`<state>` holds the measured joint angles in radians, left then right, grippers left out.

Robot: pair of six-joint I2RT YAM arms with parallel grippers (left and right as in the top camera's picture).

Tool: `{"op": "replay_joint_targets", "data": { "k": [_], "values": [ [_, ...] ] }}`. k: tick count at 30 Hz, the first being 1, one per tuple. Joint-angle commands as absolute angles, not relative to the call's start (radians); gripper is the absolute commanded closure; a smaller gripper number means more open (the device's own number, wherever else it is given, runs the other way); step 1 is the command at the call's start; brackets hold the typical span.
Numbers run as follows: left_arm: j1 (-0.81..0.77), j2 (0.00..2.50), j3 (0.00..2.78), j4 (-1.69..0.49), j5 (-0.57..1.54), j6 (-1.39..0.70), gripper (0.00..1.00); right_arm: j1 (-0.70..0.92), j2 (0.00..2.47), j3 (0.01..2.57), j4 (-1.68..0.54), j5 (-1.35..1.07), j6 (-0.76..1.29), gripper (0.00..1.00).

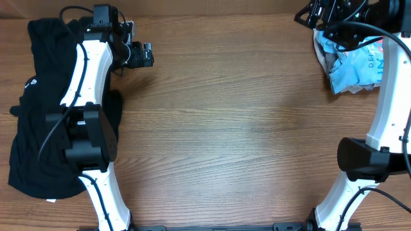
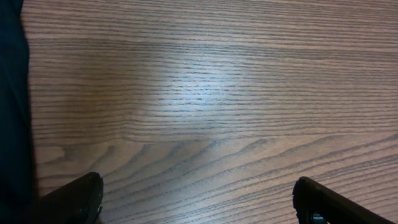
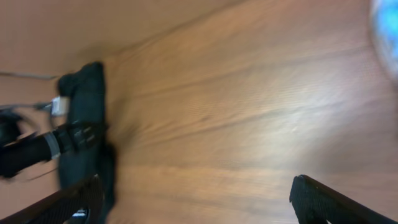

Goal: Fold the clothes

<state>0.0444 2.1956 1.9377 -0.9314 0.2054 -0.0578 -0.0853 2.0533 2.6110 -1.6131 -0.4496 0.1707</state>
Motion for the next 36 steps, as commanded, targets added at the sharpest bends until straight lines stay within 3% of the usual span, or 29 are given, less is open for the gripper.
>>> {"op": "replay_joint_targets", "data": {
  "k": [1,7,16,36],
  "values": [
    [0.039,2.204,1.937,-0.934,0.203,-0.075,0.00,-0.024,2.009,2.616,-1.554,-0.268,0.122,0.00],
    [0.039,2.204,1.937,-0.934,0.202,-0.075,0.00,0.112,1.946,2.600,-1.409,-0.119,0.122,0.00],
    [0.039,2.204,1.937,-0.934,0.203,-0.075,0.00,0.183,1.822,2.395,-1.179,-0.114,0.123,0.00],
    [0.039,2.204,1.937,-0.934,0.202,-0.075,0.00,0.171,1.148,1.132,-0.252,-0.113,0.123,0.00]
  ]
}}
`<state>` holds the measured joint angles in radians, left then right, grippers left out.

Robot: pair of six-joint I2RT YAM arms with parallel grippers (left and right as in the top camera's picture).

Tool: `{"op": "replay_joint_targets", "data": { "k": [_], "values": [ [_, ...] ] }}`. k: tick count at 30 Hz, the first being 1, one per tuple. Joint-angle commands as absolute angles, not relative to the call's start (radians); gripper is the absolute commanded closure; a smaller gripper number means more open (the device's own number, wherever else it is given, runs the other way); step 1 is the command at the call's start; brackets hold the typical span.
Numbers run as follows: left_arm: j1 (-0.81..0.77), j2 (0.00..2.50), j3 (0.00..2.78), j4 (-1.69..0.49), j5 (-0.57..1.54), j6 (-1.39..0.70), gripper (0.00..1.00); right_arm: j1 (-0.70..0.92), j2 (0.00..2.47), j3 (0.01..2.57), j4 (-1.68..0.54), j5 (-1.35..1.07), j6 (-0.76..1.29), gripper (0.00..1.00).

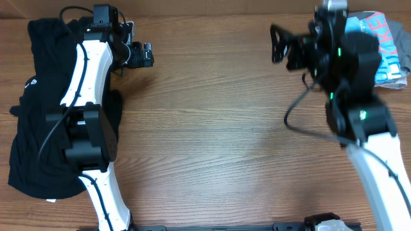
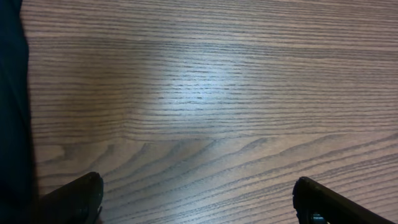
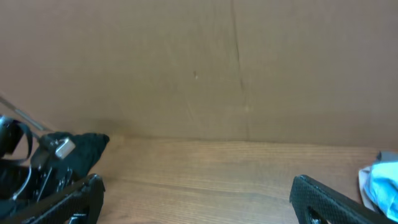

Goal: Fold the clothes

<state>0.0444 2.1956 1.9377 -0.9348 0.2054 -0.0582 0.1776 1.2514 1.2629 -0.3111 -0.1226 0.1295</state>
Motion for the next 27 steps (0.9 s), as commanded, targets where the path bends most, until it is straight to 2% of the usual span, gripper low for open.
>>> {"op": "replay_joint_targets", "data": {
  "k": [1,18,21,27],
  "values": [
    [0.039,2.204,1.937,-0.934,0.202,-0.075,0.00,0.165,1.105,1.067,-0.218,-0.113,0.123,0.00],
    [0.039,2.204,1.937,-0.934,0.202,-0.075,0.00,0.033,0.401,0.147,0.311,-0.113,0.131,0.00],
    [0.039,2.204,1.937,-0.934,0.202,-0.075,0.00,0.020,0.299,0.059,0.314,-0.113,0.130,0.00],
    [0.039,2.204,1.937,-0.934,0.202,-0.075,0.00,0.003,0.153,0.008,0.175,-0.113,0.130,0.00]
  ]
}}
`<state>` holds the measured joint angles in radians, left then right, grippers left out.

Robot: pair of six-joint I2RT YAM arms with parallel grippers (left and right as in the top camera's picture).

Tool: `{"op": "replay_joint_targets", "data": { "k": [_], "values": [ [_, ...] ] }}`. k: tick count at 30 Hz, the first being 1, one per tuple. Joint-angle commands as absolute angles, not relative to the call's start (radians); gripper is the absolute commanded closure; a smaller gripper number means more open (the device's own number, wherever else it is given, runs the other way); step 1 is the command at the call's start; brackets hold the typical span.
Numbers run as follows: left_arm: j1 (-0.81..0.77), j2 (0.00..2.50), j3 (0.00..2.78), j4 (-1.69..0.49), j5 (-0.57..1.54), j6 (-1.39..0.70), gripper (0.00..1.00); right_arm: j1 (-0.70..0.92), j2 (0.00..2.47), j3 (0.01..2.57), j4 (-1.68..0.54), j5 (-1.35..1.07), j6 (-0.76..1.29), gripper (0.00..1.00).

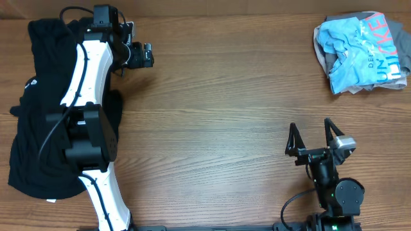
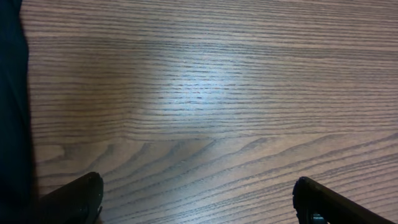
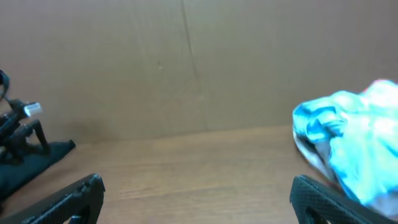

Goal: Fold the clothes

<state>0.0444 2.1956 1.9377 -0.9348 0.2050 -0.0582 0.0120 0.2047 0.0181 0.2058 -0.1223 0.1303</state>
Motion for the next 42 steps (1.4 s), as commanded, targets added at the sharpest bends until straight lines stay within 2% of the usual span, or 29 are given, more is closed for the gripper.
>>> {"op": "replay_joint_targets", "data": {
  "k": [1,15,42],
  "values": [
    [0.039,2.204,1.937,-0.934,0.202,-0.075,0.00,0.000,0.141,0.008,0.155,-0.113,0.130,0.00],
    [0.039,2.204,1.937,-0.934,0.202,-0.075,0.00,-0.024,0.017,0.008,-0.074,-0.131,0.130,0.00],
    [0.039,2.204,1.937,-0.934,0.202,-0.075,0.00,-0.024,0.003,0.008,-0.073,-0.128,0.130,0.00]
  ]
}}
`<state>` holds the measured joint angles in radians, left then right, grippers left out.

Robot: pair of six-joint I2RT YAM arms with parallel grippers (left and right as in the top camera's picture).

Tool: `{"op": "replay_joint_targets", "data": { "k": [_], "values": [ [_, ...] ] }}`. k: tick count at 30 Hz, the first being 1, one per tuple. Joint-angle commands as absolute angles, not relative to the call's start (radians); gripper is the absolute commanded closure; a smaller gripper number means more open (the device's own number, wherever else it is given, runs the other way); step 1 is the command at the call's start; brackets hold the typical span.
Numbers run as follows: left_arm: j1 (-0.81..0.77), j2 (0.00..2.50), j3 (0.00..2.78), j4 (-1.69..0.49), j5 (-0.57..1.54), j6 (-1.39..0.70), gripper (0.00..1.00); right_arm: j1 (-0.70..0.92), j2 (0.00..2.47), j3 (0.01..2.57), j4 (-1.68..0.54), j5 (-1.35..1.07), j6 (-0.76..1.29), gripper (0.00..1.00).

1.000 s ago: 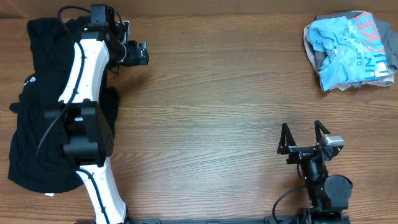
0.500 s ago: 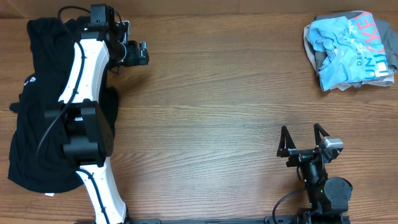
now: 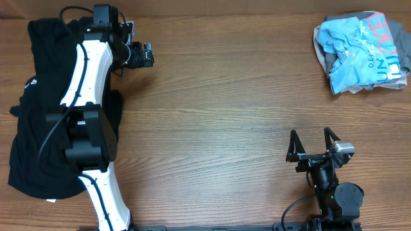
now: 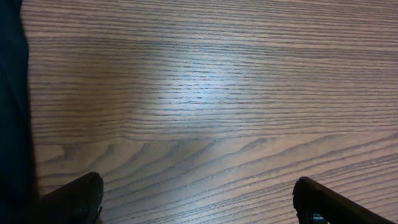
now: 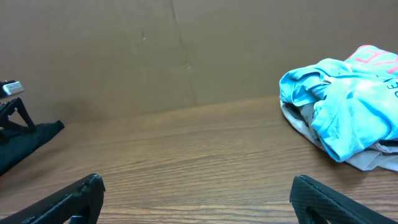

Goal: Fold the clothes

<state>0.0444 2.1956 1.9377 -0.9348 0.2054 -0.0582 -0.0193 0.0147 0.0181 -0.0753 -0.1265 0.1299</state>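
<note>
A pile of black clothes (image 3: 32,109) lies along the table's left side; its edge shows as black cloth (image 4: 11,93) in the left wrist view. A crumpled light-blue and grey clothes pile (image 3: 359,51) sits at the far right corner, also seen as the blue pile (image 5: 342,118). My left gripper (image 3: 149,55) is open over bare wood just right of the black pile, and the left gripper (image 4: 198,180) holds nothing. My right gripper (image 3: 310,133) is open near the front right edge, and the right gripper (image 5: 196,180) is empty and faces the back wall.
The wooden table (image 3: 218,115) lies between the two piles. A brown cardboard wall (image 5: 186,50) closes off the far side. The left arm (image 3: 87,77) lies across the black pile's right part. The right arm's base (image 3: 334,192) stands at the front edge.
The right gripper has sunk slightly toward the front edge and its view has tilted, so the blue pile sits lower in it. The left arm and both piles are unchanged.
First my right gripper was open at the blue pile in the far right corner. Then it was high over the table, away from the pile. Later it was folded back at the front right edge, where it is now. The left gripper stayed open beside the black clothes.
</note>
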Motion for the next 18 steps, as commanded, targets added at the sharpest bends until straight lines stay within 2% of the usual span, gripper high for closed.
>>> {"op": "replay_joint_targets", "data": {
  "k": [1,11,18],
  "values": [
    [0.039,2.204,1.937,-0.934,0.202,-0.075,0.00,-0.024,0.003,0.008,-0.073,-0.128,0.130,0.00],
    [0.038,2.204,1.937,-0.934,0.202,-0.075,0.00,-0.024,0.003,0.008,-0.073,-0.128,0.130,0.00],
    [0.021,2.075,1.937,-0.934,0.199,-0.075,0.00,-0.024,0.003,0.008,-0.073,-0.128,0.130,0.00]
  ]
}}
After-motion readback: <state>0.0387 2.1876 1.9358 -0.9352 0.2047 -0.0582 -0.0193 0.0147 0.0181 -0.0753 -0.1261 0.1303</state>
